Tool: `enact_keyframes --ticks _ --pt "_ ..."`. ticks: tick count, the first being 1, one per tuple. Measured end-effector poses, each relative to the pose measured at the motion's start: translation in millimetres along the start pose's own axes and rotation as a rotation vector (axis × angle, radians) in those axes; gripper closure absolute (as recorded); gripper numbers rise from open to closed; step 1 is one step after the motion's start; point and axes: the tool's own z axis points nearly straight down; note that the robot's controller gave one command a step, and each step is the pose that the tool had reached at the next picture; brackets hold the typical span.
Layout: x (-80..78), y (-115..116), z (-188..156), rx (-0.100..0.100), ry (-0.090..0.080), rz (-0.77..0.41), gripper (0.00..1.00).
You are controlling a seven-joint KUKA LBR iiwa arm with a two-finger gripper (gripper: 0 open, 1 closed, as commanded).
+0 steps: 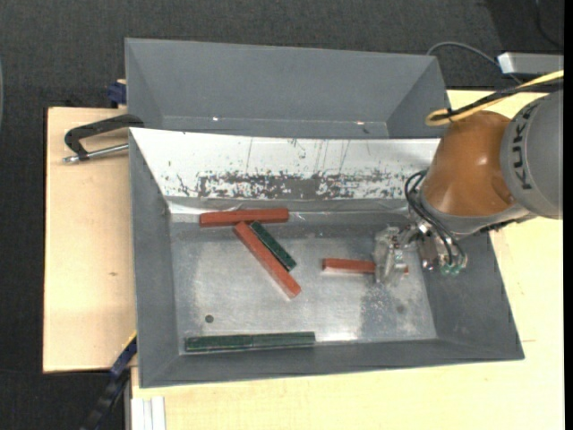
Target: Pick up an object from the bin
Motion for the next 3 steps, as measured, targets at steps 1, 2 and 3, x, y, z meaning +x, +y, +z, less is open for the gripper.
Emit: enact_keyframes --ticks 1,2,3 --pt "2.0 19.7 -60.7 -0.001 0.006 -0.028 1.00" --pt "37.4 37.5 -63.8 -0.001 0.004 -0.022 0.00" --pt "37.3 37.5 -63.9 -0.001 0.003 -0.022 0.00"
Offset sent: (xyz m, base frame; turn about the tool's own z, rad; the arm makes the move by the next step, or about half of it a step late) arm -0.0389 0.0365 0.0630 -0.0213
